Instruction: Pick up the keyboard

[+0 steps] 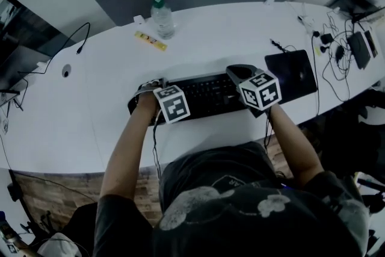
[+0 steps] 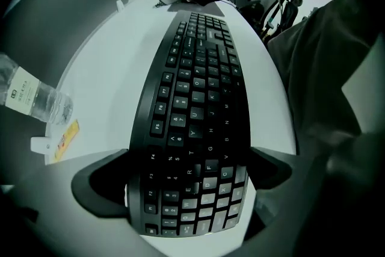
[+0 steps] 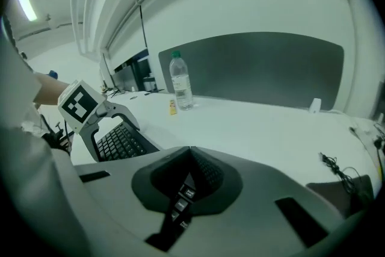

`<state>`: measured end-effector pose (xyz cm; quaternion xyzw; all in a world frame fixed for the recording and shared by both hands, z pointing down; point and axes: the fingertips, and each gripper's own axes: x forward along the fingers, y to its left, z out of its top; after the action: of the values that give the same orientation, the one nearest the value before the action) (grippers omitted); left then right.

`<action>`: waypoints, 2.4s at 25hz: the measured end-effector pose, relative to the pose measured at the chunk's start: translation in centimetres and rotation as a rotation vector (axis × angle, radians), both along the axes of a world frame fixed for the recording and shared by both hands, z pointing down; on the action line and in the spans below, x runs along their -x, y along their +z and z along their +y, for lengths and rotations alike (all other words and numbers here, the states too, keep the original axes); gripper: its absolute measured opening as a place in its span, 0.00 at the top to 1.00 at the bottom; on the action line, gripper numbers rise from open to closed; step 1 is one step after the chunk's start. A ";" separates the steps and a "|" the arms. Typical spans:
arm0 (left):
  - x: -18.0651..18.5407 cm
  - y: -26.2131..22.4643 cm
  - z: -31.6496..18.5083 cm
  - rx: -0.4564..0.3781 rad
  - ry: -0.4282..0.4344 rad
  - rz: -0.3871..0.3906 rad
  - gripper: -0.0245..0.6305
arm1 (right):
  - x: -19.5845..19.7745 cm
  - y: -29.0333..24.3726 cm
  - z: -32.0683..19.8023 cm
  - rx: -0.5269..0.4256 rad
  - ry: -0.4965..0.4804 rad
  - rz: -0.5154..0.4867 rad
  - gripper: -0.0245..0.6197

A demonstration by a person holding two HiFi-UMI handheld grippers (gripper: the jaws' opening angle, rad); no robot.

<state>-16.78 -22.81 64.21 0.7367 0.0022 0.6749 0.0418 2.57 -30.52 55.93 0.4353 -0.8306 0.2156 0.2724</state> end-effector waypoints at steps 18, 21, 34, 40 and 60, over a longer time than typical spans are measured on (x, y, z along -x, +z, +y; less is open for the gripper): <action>0.0 -0.6 -0.1 -0.131 -0.011 -0.046 0.07 | 7.5 6.0 5.0 1.022 -1.116 -0.049 0.58; 0.0 -0.8 -0.1 -0.151 -0.012 -0.043 0.07 | 8.1 6.0 5.8 1.100 -1.164 -0.053 0.63; -0.1 -2.5 0.2 -0.301 -0.015 0.047 0.07 | 8.8 5.3 6.9 1.040 -1.124 0.009 0.80; -0.2 -5.6 0.0 -0.481 -0.132 0.183 0.07 | 9.4 3.0 7.2 0.759 -1.098 0.069 0.81; 5.5 -14.6 -1.3 -0.840 -0.522 0.516 0.70 | 10.7 -1.1 7.9 0.240 -0.804 0.511 0.83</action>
<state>-22.27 -24.13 49.57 0.8075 -0.4394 0.3828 -0.0917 -8.17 -22.62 54.85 0.0846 -0.8087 0.0740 0.5773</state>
